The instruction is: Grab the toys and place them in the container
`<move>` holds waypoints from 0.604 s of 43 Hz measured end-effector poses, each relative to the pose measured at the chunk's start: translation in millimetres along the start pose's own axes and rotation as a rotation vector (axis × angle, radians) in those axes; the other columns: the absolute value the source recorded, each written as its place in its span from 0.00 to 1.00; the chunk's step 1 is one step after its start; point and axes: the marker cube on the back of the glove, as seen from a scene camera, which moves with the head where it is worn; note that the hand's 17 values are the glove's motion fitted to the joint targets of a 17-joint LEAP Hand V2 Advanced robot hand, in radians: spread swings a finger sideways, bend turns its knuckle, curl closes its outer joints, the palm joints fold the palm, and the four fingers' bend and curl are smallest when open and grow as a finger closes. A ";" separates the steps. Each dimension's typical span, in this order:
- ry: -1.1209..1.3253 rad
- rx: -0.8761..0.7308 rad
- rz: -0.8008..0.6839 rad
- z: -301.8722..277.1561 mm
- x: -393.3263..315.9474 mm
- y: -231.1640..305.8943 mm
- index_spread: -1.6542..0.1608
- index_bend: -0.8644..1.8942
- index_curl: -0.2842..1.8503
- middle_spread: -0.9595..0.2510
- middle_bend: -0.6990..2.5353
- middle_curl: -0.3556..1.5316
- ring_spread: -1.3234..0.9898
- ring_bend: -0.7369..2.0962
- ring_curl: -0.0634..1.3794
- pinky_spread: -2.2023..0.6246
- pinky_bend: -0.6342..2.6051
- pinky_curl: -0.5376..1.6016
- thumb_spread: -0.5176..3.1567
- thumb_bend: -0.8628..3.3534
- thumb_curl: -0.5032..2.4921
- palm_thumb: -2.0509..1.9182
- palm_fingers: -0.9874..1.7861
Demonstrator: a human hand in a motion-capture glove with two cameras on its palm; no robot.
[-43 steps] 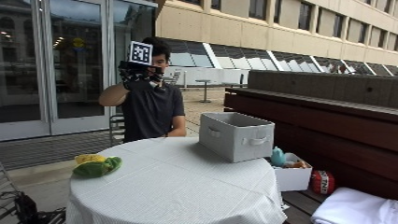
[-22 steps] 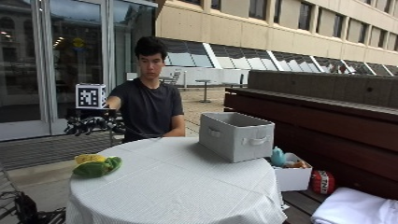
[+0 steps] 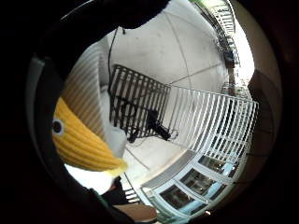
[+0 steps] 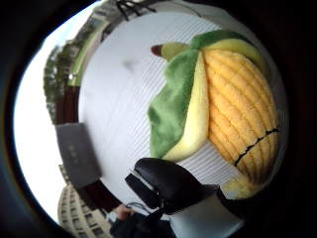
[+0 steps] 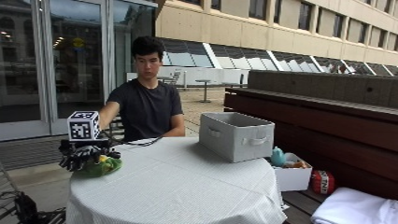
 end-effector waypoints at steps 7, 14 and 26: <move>-0.027 -0.147 0.114 15.8 -0.3 17.0 0.71 0.40 0.25 0.65 0.29 0.43 0.49 0.40 0.23 0.79 0.43 0.38 0.44 0.21 0.26 0.55 0.39; -0.056 -0.161 0.136 18.6 -2.7 15.4 0.69 0.51 0.30 0.55 0.31 0.44 0.42 0.37 0.21 0.77 0.41 0.37 0.47 0.25 0.28 0.63 0.51; -0.075 -0.078 0.135 4.1 -6.1 17.5 0.72 0.58 0.35 0.47 0.38 0.49 0.30 0.40 0.24 0.72 0.36 0.36 0.48 0.30 0.32 0.72 0.62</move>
